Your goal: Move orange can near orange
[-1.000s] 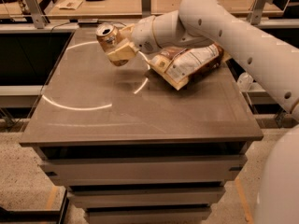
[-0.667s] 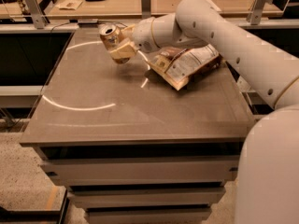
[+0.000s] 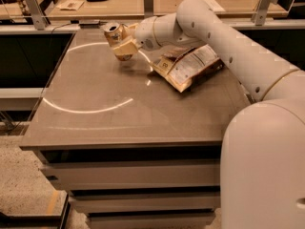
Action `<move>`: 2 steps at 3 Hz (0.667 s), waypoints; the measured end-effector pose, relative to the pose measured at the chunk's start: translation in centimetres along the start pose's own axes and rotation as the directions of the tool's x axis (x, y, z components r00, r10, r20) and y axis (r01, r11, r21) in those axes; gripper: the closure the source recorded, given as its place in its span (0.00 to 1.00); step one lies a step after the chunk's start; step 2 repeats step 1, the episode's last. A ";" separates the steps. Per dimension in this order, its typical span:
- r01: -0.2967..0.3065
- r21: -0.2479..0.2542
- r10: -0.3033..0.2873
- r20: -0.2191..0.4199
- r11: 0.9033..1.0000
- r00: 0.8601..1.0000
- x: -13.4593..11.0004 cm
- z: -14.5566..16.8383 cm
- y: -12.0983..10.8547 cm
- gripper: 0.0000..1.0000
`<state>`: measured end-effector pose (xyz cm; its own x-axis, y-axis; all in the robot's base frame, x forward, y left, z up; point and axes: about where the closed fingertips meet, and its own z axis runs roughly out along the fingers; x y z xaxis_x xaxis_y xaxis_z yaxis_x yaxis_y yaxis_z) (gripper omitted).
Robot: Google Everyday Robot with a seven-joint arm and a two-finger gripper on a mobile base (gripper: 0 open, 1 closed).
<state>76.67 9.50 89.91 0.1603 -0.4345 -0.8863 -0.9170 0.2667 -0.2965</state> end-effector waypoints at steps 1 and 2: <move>0.000 -0.006 0.000 0.001 1.000 1.000 0.0 0.3 0.2 0.59; 0.000 -0.006 0.000 0.001 1.000 1.000 0.0 0.3 0.2 0.59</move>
Offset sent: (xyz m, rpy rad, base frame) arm 0.0000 0.0000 0.0000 0.0000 0.0000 0.0000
